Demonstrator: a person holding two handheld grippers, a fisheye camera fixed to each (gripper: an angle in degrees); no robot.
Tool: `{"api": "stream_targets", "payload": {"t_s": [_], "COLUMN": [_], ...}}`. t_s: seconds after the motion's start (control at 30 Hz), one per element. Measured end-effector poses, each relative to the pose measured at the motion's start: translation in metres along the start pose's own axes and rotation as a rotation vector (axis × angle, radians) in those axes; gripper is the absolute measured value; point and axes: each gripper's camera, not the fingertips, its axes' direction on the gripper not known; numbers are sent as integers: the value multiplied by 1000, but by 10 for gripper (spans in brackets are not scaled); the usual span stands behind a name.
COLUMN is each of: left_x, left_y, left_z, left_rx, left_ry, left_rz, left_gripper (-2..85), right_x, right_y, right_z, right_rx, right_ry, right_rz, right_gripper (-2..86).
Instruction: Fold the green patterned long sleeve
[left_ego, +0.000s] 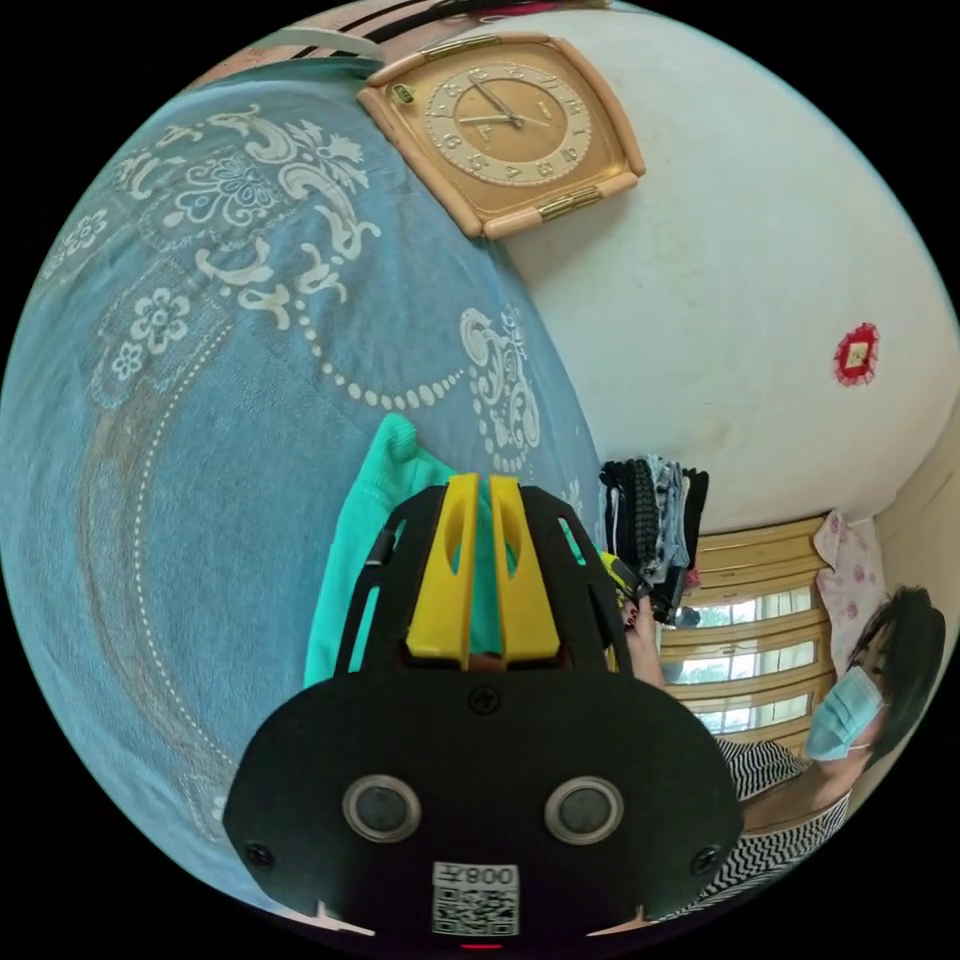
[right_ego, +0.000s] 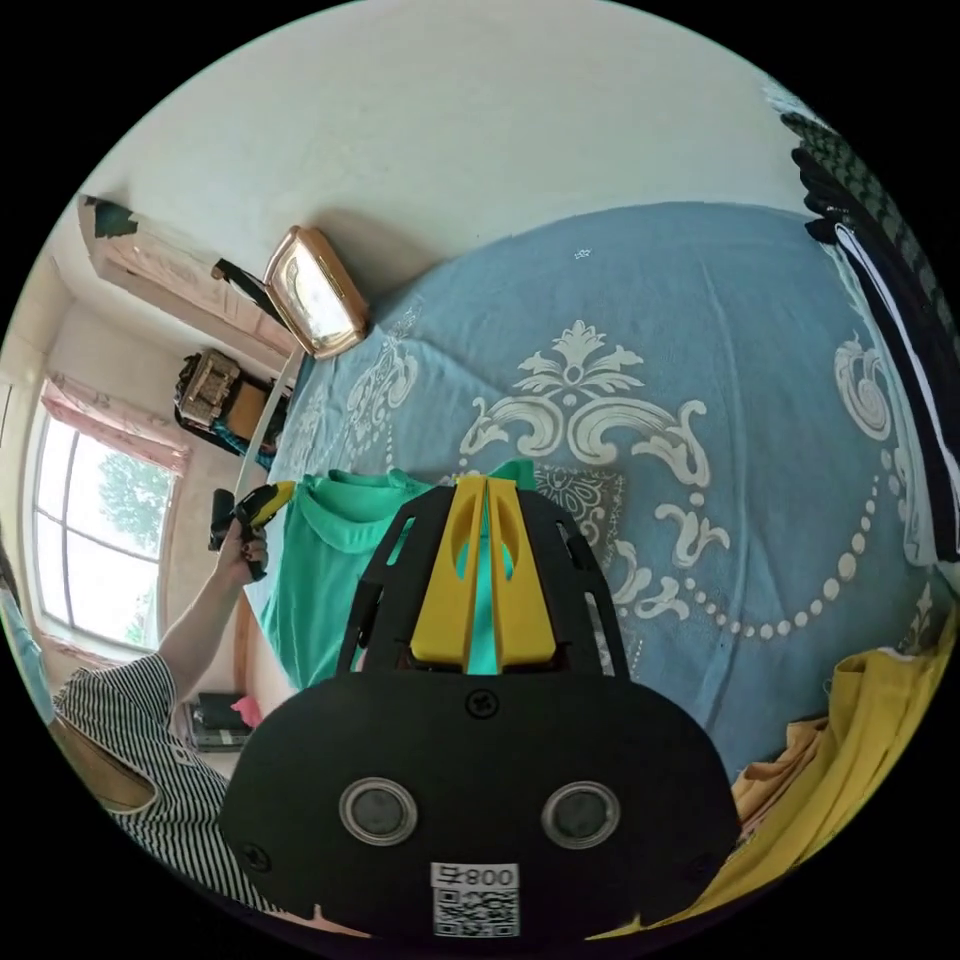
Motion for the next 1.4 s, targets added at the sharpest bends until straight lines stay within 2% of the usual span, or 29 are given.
{"api": "stream_targets", "payload": {"t_s": [0.1,0.2,0.37,0.43,0.53,0.6,0.83,1.03,1.13,1.2,1.27,1.4], "left_x": [13,48,121,142,172,182,223,249,254,258,262,272], "left_y": [18,44,90,99,111,115,91,102,128,143,148,133], "left_z": [-4,4,93,131,191,217,235,215,213,222,251,280], "left_rx": [39,4,-286,-365,-473,-515,-366,-242,-273,-309,-400,-410], "left_ry": [25,-20,-159,-185,-327,-383,-482,-422,-303,-287,-345,-442], "left_rz": [61,191,426,494,585,617,646,674,706,738,753,740], "left_gripper": [55,58,33,23,10,6,2,2,2,2,2,2], "right_x": [-4,-19,-82,-100,-115,-122,-135,-140,-144,-148,-154,-162], "right_y": [11,22,31,29,24,22,-3,-8,15,30,41,41], "right_z": [-3,-6,30,47,71,76,70,51,44,44,53,78], "right_rx": [14,8,-187,-262,-344,-348,-242,-147,-151,-156,-202,-286], "right_ry": [46,43,21,33,117,145,243,221,167,147,84,57], "right_rz": [13,-41,-292,-361,-409,-438,-449,-437,-469,-486,-509,-544], "right_gripper": [2,2,1,0,0,0,0,0,1,1,1,1]}}
